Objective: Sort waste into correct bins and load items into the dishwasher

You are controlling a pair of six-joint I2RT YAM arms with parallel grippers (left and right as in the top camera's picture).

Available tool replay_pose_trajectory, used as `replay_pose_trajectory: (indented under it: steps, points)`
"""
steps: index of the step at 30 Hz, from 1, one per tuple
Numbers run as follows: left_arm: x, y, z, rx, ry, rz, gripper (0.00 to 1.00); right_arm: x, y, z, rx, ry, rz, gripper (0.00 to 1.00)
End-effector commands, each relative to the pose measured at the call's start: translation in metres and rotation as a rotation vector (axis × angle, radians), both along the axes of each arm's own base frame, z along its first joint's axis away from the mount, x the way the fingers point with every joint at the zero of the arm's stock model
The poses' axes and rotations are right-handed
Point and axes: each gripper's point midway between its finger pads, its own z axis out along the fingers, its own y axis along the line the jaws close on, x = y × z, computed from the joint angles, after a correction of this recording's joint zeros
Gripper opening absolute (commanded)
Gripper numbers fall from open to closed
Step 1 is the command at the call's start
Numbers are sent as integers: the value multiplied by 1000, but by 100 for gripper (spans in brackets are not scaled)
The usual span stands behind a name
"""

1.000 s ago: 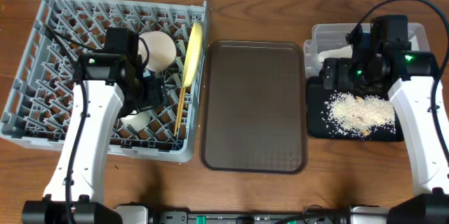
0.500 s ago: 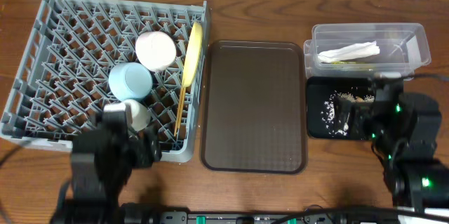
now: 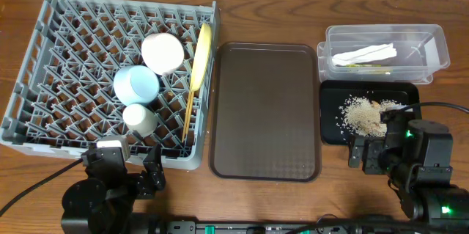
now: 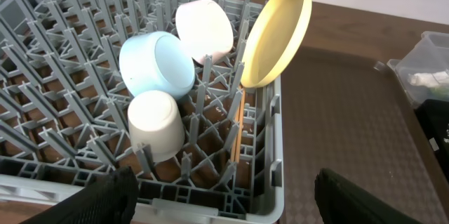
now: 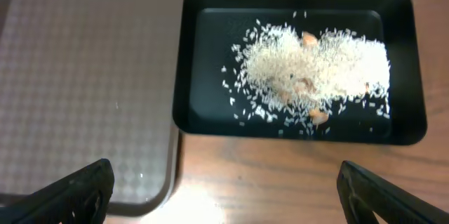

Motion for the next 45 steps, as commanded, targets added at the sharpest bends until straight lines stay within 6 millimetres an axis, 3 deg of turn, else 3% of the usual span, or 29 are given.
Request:
replay_pose_trajectory:
  steps: [1,6,9,22,27,35,37,38,39,45]
  points:
    - [0,-1,-3,12,8,-16,83,-3,-2,-3,-14,15,0,99]
    - [0,-1,-3,12,8,-16,84,-6,-2,-4,-14,21,1,99]
    - [0,-1,-3,12,8,-16,84,-2,-3,10,-29,-80,12,99]
    - [0,-1,-3,12,8,-16,84,17,14,44,-3,-772,77,99]
    - [0,-1,-3,12,8,-16,84,27,15,47,1,-940,74,99]
    - [0,-1,-3,12,8,-16,84,40,15,30,-1,-1046,64,99]
    - [0,-1,-3,12,8,-16,84,43,13,9,-25,-990,67,99]
    - [0,-1,-3,12,8,-16,84,44,13,-17,-31,-885,69,99]
    - [0,-1,-3,12,8,-16,84,43,13,-26,-32,-845,70,99]
    - [0,-1,-3,12,8,-16,84,44,13,-26,-31,-848,70,99]
